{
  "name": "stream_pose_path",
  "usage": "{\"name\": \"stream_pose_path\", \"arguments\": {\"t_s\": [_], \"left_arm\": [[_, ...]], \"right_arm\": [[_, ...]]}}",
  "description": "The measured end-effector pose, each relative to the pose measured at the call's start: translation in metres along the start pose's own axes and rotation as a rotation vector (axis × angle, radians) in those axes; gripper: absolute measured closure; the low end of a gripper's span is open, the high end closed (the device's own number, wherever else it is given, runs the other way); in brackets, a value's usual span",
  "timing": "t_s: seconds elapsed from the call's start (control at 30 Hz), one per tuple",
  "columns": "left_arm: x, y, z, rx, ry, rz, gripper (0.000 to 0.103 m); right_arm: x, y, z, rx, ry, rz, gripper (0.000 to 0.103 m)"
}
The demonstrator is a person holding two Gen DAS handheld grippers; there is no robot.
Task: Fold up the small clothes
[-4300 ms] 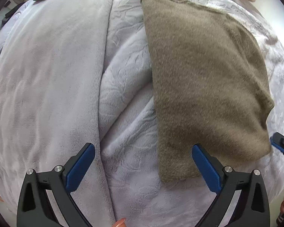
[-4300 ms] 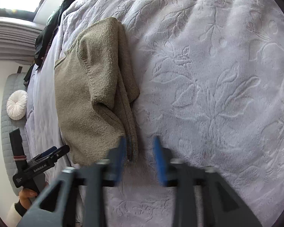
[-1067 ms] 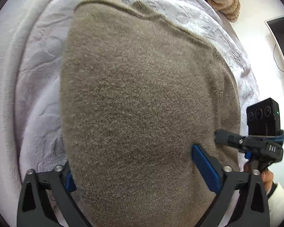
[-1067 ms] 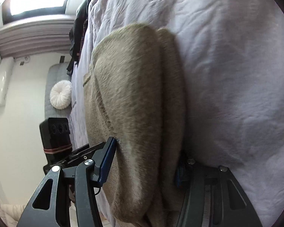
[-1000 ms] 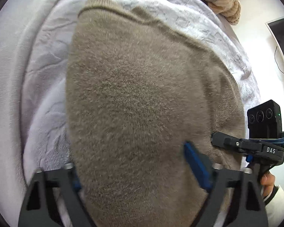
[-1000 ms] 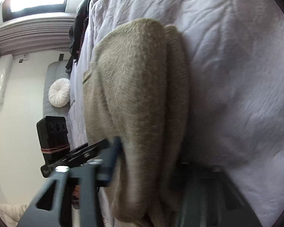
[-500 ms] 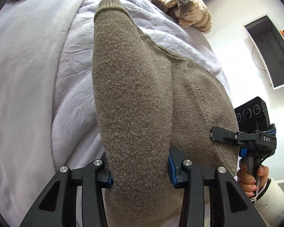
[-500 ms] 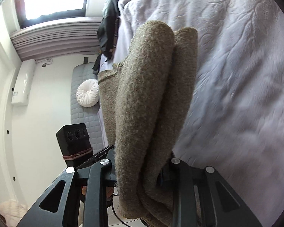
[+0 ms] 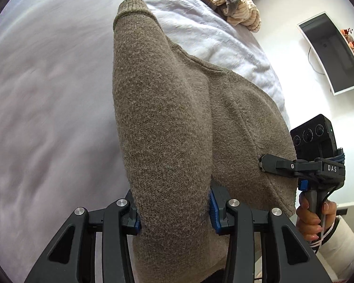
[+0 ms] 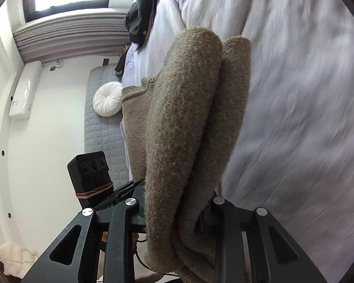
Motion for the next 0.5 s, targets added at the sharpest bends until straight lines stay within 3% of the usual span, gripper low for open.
{"name": "stream_pose_path", "arguments": {"t_s": [0.1, 0.27, 0.33, 0.4, 0.43, 0.5], "left_arm": [[0.025, -0.025, -0.015, 0.009, 0.022, -0.035, 0.059], [0.067, -0.059, -0.011, 0.012, 0.071, -0.108, 0.059], [0.080, -0.066, -0.004, 0.023, 0.088, -0.150, 0.059], [0.095, -0.075, 0.001, 0.028, 0.153, -0.173, 0.059], [0.099, -0.078, 0.000, 0.017, 0.166, -0.177, 0.054], [0.109, -0.086, -0.013, -0.013, 0.174, -0.195, 0.045]], "right_arm": [[0.004, -0.022, 0.032, 0.032, 0.002, 0.007, 0.073], [0.007, -0.019, 0.088, 0.086, -0.065, 0.001, 0.073], [0.003, -0.012, 0.103, 0.105, -0.159, -0.011, 0.070], [-0.004, -0.004, 0.108, 0.101, -0.325, -0.029, 0.066], [-0.006, -0.001, 0.105, 0.083, -0.378, -0.027, 0.061], [-0.006, 0.004, 0.092, 0.032, -0.504, -0.036, 0.059]]}}
Point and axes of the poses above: each gripper's, at about its wrist camera, not at the fingertips, and z roughly the way its jaws point, x to its left, y to its top, the point moved 1 cm from there along z, roughly the way its jaws point, and after that the axes turned 3 degrees about -y, right-handed, at the moved point
